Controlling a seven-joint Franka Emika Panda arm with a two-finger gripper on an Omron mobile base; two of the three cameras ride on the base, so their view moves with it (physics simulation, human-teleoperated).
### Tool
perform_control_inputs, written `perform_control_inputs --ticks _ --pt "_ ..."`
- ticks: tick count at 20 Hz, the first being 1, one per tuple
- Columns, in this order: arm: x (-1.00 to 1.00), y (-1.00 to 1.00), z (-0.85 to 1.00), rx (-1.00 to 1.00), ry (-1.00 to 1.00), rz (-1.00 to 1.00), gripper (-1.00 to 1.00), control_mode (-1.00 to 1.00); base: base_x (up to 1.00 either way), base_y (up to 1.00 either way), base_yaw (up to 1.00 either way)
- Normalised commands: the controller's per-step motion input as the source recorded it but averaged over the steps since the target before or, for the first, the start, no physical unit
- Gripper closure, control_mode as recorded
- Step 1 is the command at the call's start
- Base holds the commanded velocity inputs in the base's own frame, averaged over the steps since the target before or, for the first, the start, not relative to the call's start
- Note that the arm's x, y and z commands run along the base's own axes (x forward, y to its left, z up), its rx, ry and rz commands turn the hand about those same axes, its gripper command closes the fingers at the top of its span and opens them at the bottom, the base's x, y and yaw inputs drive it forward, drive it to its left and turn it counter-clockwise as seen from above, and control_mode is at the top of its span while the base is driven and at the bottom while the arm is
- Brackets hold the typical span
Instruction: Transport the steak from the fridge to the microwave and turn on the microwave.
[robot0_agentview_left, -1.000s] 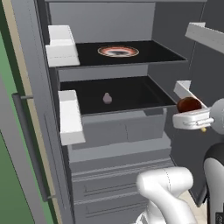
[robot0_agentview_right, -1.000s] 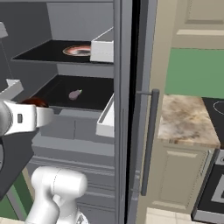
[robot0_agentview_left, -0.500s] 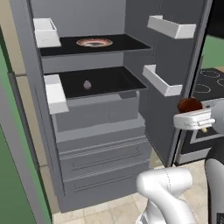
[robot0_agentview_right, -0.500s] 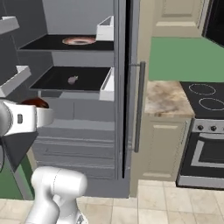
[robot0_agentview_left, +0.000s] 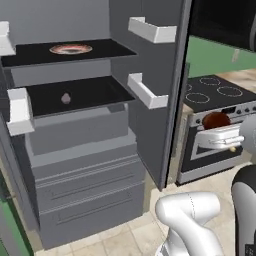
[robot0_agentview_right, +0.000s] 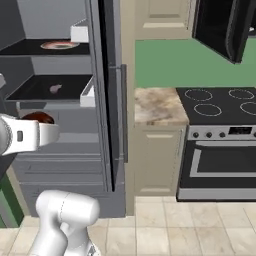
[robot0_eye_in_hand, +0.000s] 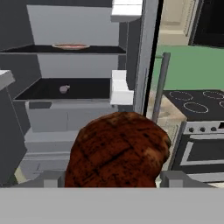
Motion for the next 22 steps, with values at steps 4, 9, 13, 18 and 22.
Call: perform_control_inputs --ticks 4,9,13,18,22 --pt "0.0 0.0 0.0 0.0 0.0 0.0 1.0 1.0 0.0 -0.83 -0.15" --pt "0.0 0.0 0.0 0.0 0.0 0.0 1.0 1.0 0.0 -0.85 -0.09" --pt "0.0 0.0 0.0 0.0 0.0 0.0 1.0 1.0 0.0 -0.84 -0.07" --pt "0.0 0.0 0.0 0.0 0.0 0.0 1.0 1.0 0.05 -0.89 -0.06" --pt "0.0 0.0 0.0 0.0 0.0 0.0 1.0 1.0 0.03 -0.82 -0.02"
